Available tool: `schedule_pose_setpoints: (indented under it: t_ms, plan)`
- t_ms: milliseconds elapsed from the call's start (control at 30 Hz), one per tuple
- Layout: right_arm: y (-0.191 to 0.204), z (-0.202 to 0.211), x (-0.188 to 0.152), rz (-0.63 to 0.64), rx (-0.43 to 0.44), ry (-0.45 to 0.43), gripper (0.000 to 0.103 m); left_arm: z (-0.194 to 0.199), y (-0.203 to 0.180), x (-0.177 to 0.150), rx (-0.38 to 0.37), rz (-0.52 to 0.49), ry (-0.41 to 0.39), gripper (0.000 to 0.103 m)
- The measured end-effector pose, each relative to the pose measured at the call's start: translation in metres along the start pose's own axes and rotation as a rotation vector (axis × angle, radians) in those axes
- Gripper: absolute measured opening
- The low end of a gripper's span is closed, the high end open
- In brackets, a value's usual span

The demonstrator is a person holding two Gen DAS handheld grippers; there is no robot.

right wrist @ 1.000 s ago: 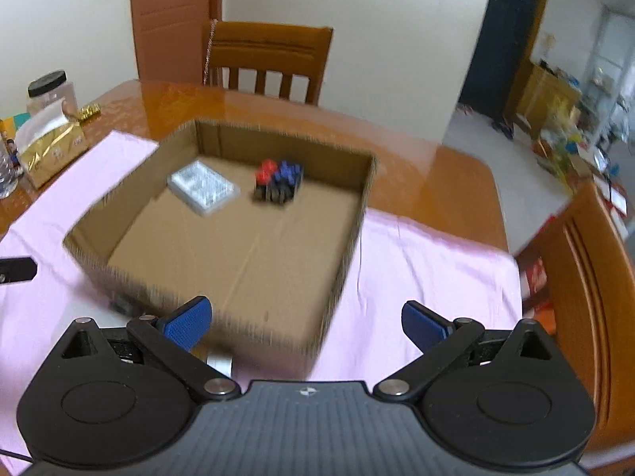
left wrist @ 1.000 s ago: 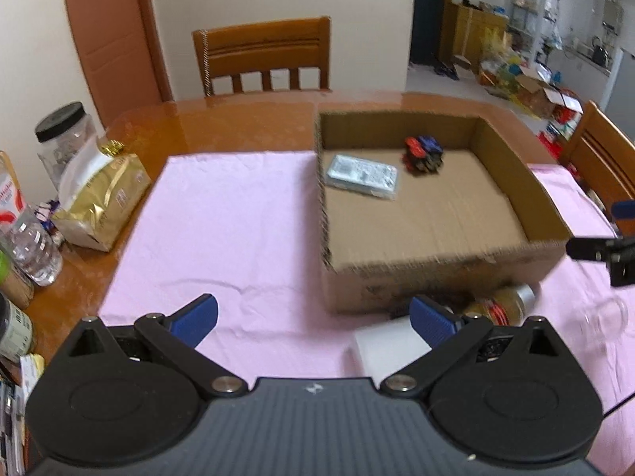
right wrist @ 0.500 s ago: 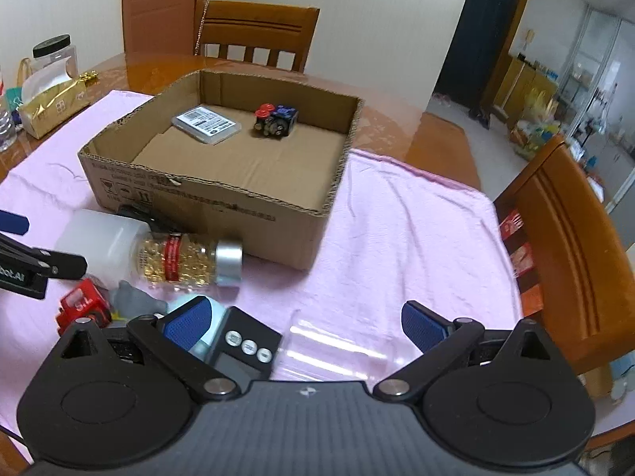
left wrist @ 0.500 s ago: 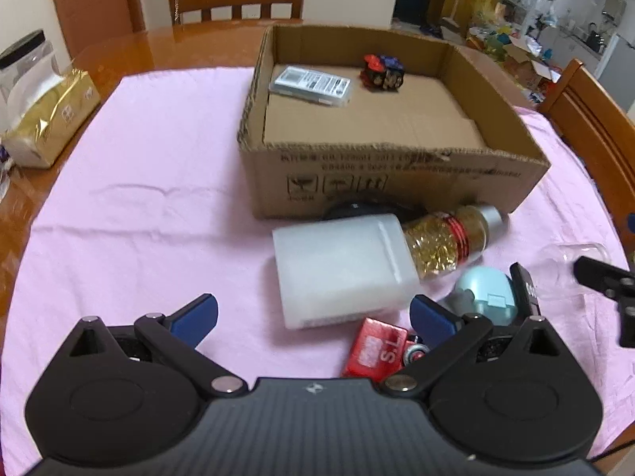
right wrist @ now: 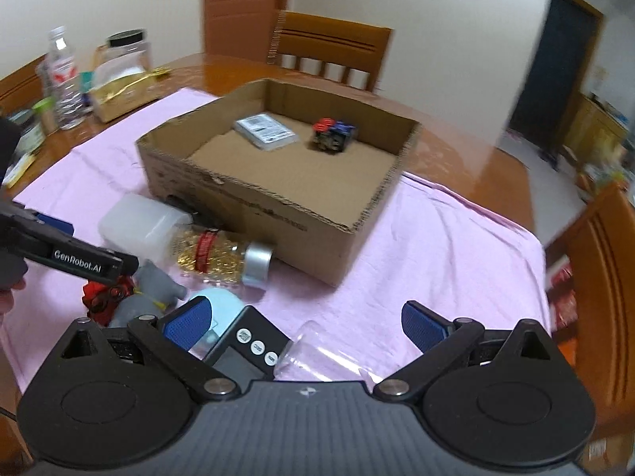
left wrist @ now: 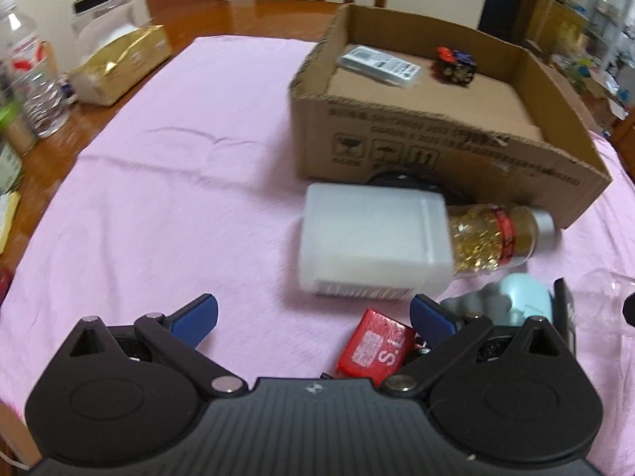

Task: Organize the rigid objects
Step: 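Move left tool to the red 'S.L' toy train while right tool approaches the light-blue case, then close left tool on the red train while right tool closes on the light-blue case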

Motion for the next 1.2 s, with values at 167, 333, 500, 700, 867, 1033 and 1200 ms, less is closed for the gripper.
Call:
schedule_pose_setpoints:
  t_ms: [167, 333, 500, 700, 867, 1033, 1200]
  plan:
    - [0.017, -0.009, -0.003, 0.141, 0.151, 0.049, 0.103, 0.010, 0.005, -0.015, 0.043, 0.009, 0.007, 0.102]
    - [0.038, -0.021, -0.008, 0.328, 0.276, 0.111, 0.103, 0.015, 0.012, -0.029, 0.067, 0.015, 0.028, 0.102]
    - [0.054, -0.037, -0.014, 0.474, 0.317, 0.162, 0.103, 0.018, 0.016, -0.042, 0.092, -0.006, 0.050, 0.102]
    - [0.068, -0.046, -0.017, 0.523, 0.358, 0.184, 0.103, 0.038, 0.002, -0.045, -0.006, -0.055, 0.004, 0.102]
    - [0.070, -0.059, -0.017, 0.513, 0.355, 0.196, 0.103, 0.036, -0.011, -0.060, -0.031, -0.145, 0.032, 0.102]
    - [0.070, -0.067, -0.021, 0.513, 0.355, 0.218, 0.103, 0.030, -0.001, -0.074, 0.002, -0.154, 0.082, 0.102]
    - [0.075, -0.074, -0.027, 0.508, 0.371, 0.252, 0.103, 0.030, 0.021, -0.079, 0.020, -0.129, 0.098, 0.102]
Point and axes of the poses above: each gripper's, at about its wrist camera, not at the fingertips, and z roughly against the way its jaws point, y to its left, x to its top, the point moved 8 cm from there along -z, roughly the way its jaws point, and after that the axes turned 7 degrees about -z, right-handed, at the moved point
